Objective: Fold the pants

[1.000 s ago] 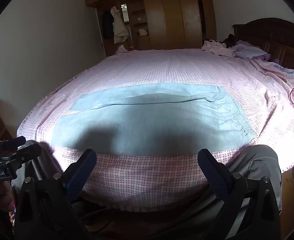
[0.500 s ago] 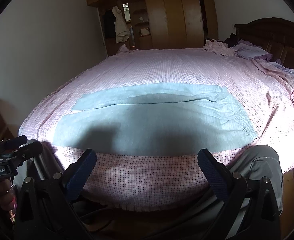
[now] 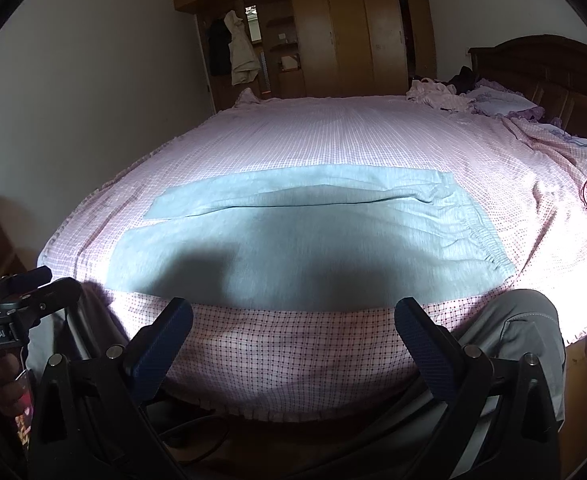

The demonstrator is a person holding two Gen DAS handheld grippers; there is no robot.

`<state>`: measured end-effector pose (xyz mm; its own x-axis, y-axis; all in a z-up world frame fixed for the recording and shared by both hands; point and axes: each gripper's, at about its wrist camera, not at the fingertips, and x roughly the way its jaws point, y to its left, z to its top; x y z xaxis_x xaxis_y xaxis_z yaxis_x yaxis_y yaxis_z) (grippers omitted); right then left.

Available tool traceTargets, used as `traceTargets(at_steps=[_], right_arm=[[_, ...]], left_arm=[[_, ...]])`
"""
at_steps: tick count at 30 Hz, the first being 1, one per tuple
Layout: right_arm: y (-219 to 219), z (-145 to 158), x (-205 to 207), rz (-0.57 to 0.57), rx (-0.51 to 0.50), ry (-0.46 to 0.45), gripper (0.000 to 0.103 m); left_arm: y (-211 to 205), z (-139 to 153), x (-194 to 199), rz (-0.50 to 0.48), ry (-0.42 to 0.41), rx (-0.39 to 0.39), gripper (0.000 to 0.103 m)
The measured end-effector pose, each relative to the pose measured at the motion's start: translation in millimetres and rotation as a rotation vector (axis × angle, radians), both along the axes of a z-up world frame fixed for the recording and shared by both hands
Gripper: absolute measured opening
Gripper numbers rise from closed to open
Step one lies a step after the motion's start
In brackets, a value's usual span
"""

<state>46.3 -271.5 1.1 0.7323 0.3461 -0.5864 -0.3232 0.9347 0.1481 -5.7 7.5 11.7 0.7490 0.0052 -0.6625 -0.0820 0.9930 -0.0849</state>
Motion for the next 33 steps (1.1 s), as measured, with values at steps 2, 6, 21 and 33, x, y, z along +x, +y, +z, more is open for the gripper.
traceTargets(at_steps=[2, 6, 21, 33], right_arm=[[0.1, -0.3, -0.2, 0.000, -0.002, -0.001, 0.098], [-1.4, -1.7, 0.4, -0.002, 0.003, 0.004, 0.098], [0.6, -3.4, 1.1, 0.001, -0.002, 0.013, 0.098], [0.2, -3.3, 1.4, 0.001, 0.002, 0.017, 0.098]], left_arm=[[1.6, 0.6, -0.3, 0.003, -0.001, -0.001, 0.103], [0.9, 0.1, 0.2, 0.002, 0.001, 0.000, 0.103], [1.2, -2.7, -0.1, 0.003, 0.006, -0.006, 0.103], [1.8, -6.0, 0.4, 0.000, 0.013, -0.010, 0.103]])
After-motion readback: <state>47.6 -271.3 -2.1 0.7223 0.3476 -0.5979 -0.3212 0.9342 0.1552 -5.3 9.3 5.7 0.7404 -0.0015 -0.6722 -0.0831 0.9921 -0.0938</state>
